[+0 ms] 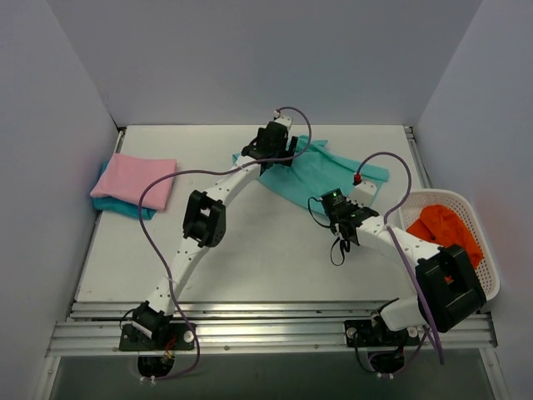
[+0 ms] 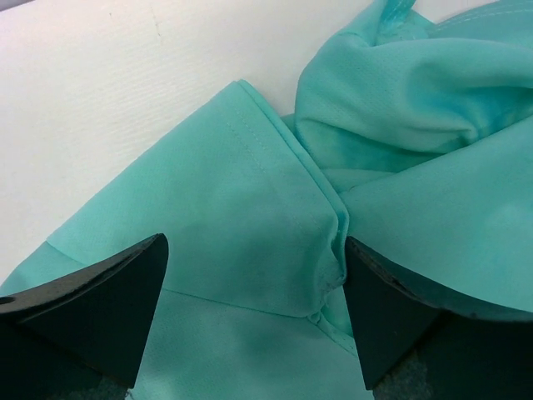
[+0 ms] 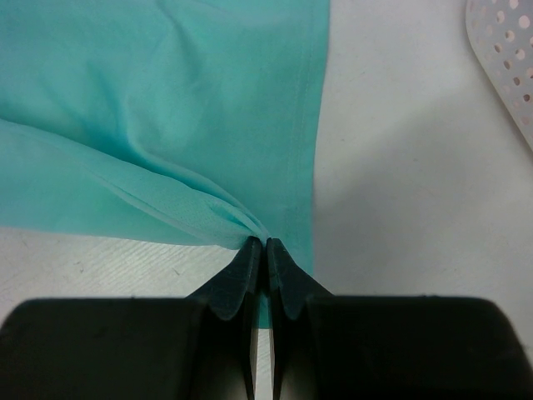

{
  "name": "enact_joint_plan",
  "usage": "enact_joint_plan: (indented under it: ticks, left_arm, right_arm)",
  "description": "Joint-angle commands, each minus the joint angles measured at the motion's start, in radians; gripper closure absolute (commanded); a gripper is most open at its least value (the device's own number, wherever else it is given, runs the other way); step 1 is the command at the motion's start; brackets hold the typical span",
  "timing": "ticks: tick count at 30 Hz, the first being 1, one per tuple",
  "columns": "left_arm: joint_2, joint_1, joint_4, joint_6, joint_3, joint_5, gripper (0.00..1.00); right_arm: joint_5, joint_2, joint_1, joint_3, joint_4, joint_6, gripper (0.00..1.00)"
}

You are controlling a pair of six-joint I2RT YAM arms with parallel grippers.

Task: Fold and stack the t-shirts
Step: Flatten the tshirt out

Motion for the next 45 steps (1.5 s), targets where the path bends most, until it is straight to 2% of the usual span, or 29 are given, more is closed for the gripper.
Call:
enact_joint_plan:
  ticks: [1, 7, 11, 14, 21, 24, 25, 28, 29, 32, 34, 39, 41, 42, 45]
  left_arm:
    - [-0.037, 0.012, 0.053, -0.021, 0.011, 0.003, 0.09]
    - [-0.038, 0.015, 0.059, -0.024, 0.002, 0.011, 0.18]
    - [-0.038, 0.015, 0.065, -0.032, -0.020, 0.036, 0.29]
    - [-0.037, 0.017, 0.068, -0.043, -0.026, 0.059, 0.30]
    - [-0.038, 0.017, 0.079, -0.058, -0.035, 0.112, 0.41]
    - [-0.042, 0.015, 0.086, -0.069, -0.041, 0.125, 0.56]
    - [-0.043, 0.015, 0.086, -0.070, -0.041, 0.126, 0.65]
    - [-0.043, 0.014, 0.088, -0.081, -0.043, 0.131, 0.78]
    - [-0.043, 0.014, 0.088, -0.084, -0.043, 0.128, 0.88]
    - [-0.045, 0.017, 0.086, -0.093, -0.044, 0.128, 0.98]
    - [-0.054, 0.017, 0.086, -0.095, -0.052, 0.116, 0.98]
    - [-0.152, 0.034, 0.135, -0.099, -0.200, 0.041, 0.98]
    - [-0.262, 0.052, 0.180, -0.096, -0.289, 0.005, 0.98]
    - [-0.363, 0.058, 0.201, -0.092, -0.408, -0.015, 0.98]
    - [-0.543, 0.089, 0.308, -0.087, -0.622, -0.082, 0.98]
  right_arm:
    - [0.024, 0.010, -0.008, 0.004, -0.010, 0.000, 1.00]
    - [0.025, 0.016, -0.009, 0.007, -0.013, -0.001, 1.00]
    - [0.028, 0.023, -0.009, 0.011, -0.014, 0.000, 1.00]
    - [0.030, 0.026, -0.011, 0.013, -0.017, 0.000, 1.00]
    - [0.030, 0.030, -0.012, 0.015, -0.017, 0.000, 1.00]
    - [0.030, 0.033, -0.012, 0.016, -0.019, 0.002, 1.00]
    - [0.031, 0.035, -0.012, 0.016, -0.019, 0.002, 1.00]
    - [0.033, 0.036, -0.012, 0.018, -0.021, 0.002, 1.00]
    - [0.035, 0.036, -0.012, 0.018, -0.019, 0.002, 1.00]
    - [0.035, 0.039, -0.012, 0.019, -0.022, 0.003, 1.00]
    - [0.036, 0.039, -0.012, 0.021, -0.021, 0.003, 1.00]
    - [0.039, 0.041, -0.012, 0.021, -0.025, 0.005, 1.00]
    - [0.044, 0.036, -0.012, 0.022, -0.031, 0.009, 1.00]
    - [0.048, 0.032, -0.009, 0.024, -0.036, 0.013, 1.00]
    - [0.080, -0.013, 0.021, 0.041, -0.079, 0.026, 1.00]
